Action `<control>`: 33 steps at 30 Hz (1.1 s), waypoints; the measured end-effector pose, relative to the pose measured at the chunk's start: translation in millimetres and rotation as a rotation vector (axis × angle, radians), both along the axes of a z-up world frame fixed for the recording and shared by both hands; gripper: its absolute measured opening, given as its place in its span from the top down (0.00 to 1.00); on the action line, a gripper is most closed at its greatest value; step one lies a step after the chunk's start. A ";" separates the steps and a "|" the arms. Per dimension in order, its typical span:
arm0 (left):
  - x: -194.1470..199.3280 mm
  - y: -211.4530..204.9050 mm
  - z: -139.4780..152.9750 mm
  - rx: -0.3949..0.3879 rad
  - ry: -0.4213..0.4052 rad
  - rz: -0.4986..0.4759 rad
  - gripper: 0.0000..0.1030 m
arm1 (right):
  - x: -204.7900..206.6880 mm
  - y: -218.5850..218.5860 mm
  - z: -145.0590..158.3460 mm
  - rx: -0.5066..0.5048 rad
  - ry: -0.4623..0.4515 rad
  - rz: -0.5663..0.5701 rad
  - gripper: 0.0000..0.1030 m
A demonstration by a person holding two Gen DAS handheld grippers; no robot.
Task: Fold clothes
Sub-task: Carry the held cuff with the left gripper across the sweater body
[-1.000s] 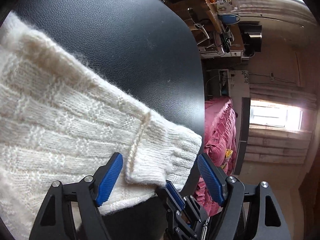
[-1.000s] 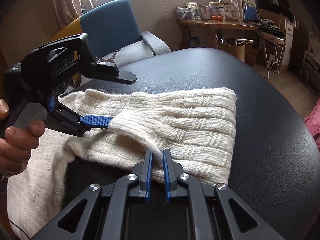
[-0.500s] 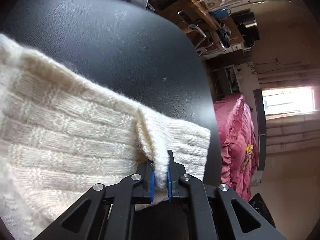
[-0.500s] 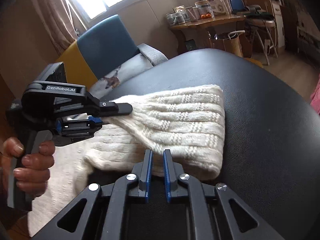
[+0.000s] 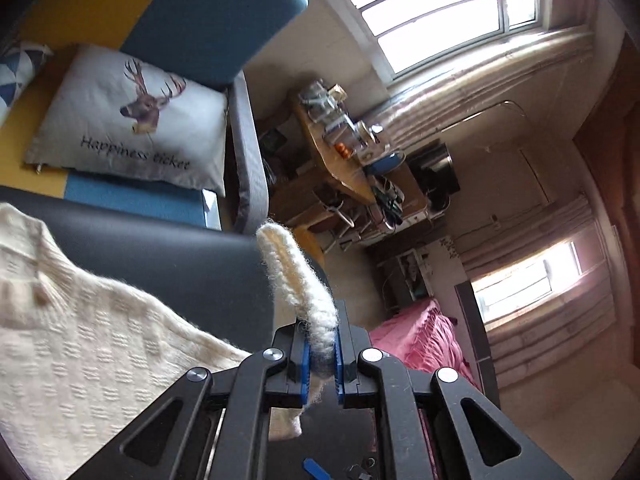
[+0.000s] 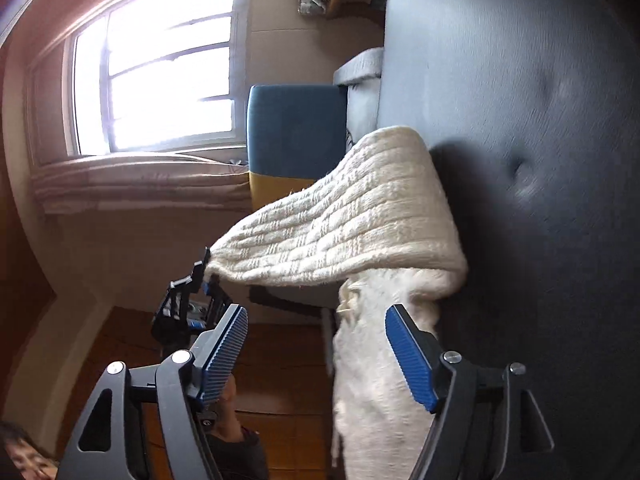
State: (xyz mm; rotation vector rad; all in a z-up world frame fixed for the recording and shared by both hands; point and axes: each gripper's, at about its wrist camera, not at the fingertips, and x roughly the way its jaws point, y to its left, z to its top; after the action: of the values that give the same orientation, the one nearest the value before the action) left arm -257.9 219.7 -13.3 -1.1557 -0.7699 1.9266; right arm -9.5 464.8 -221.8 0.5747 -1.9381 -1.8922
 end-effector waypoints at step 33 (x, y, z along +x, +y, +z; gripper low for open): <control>55.4 -379.6 -184.1 -0.156 -0.204 0.379 0.90 | -111.4 -122.8 -10.7 0.192 -0.209 0.017 0.03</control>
State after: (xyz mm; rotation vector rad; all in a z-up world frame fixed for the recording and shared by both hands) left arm -202.5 -159.9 -197.4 -1.3960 -1.0219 2.2326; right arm -121.0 342.0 -232.5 0.8745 -1.8770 -2.0944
